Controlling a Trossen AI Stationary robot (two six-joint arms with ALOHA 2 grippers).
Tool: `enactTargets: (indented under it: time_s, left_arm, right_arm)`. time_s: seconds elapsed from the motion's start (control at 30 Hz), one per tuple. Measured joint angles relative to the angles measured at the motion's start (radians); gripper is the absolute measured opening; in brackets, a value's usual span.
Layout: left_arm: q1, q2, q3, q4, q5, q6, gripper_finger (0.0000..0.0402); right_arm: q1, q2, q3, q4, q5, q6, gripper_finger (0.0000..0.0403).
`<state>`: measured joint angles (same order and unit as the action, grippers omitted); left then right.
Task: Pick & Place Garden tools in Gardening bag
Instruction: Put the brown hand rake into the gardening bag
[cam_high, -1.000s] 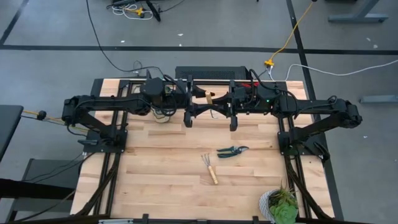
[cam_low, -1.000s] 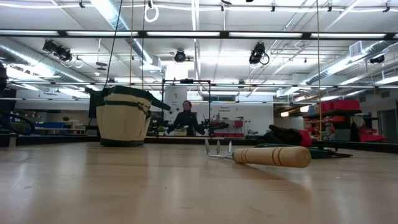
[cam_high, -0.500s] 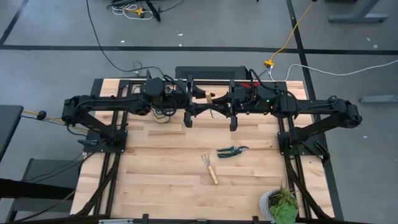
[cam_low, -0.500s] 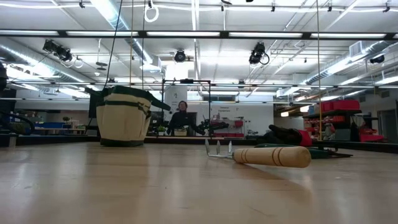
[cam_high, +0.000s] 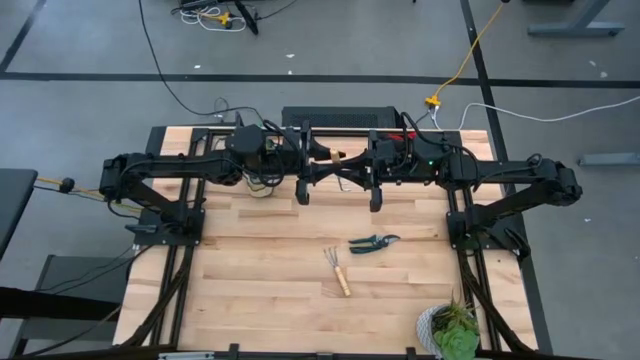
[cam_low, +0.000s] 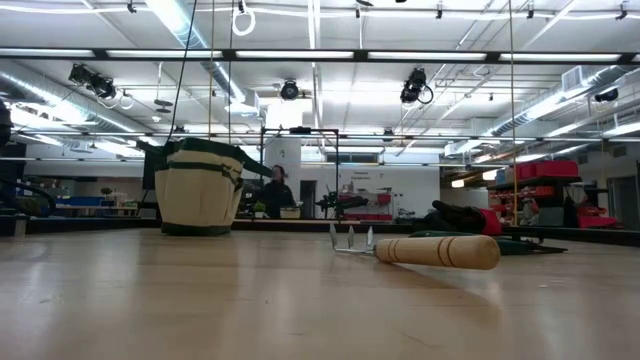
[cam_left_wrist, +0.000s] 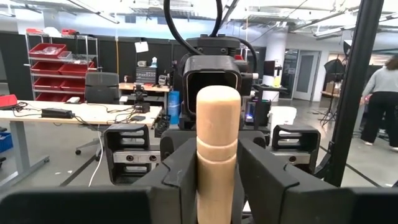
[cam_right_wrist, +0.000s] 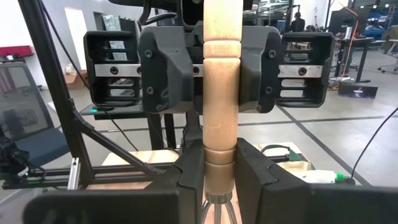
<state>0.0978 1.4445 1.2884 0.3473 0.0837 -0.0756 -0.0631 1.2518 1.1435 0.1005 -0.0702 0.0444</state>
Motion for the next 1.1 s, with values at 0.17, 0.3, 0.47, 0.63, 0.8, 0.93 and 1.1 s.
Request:
enactTargets:
  time_s: [0.17, 0.3, 0.47, 0.63, 0.8, 0.93, 1.1]
  left_arm:
    - [0.000, 0.000, 0.000, 0.000, 0.000, -0.013, 0.0102]
    - [0.000, 0.000, 0.000, 0.000, 0.000, -0.017, 0.0091]
    - [0.000, 0.000, 0.000, 0.000, 0.000, -0.016, 0.0085]
    - [0.000, 0.000, 0.000, 0.000, 0.000, -0.017, 0.0091]
    - [0.000, 0.000, 0.000, 0.000, 0.000, -0.017, 0.0082]
    - [0.000, 0.000, 0.000, 0.000, 0.000, -0.017, 0.0081]
    - [0.000, 0.000, 0.000, 0.000, 0.000, -0.017, 0.0082]
  right_arm:
    - [0.000, 0.000, 0.000, 0.000, -0.001, 0.000, 0.0057]
    - [0.000, 0.000, 0.000, 0.000, -0.001, 0.000, 0.0057]
    - [0.000, 0.000, 0.000, -0.001, 0.000, 0.000, 0.0057]
    - [0.000, 0.000, 0.000, -0.001, -0.001, 0.000, 0.0057]
    - [0.000, 0.000, 0.000, -0.001, -0.001, 0.000, 0.0057]
    - [0.000, 0.000, 0.000, -0.001, -0.001, 0.000, 0.0057]
    - [0.000, 0.000, 0.000, -0.001, -0.001, 0.000, 0.0057]
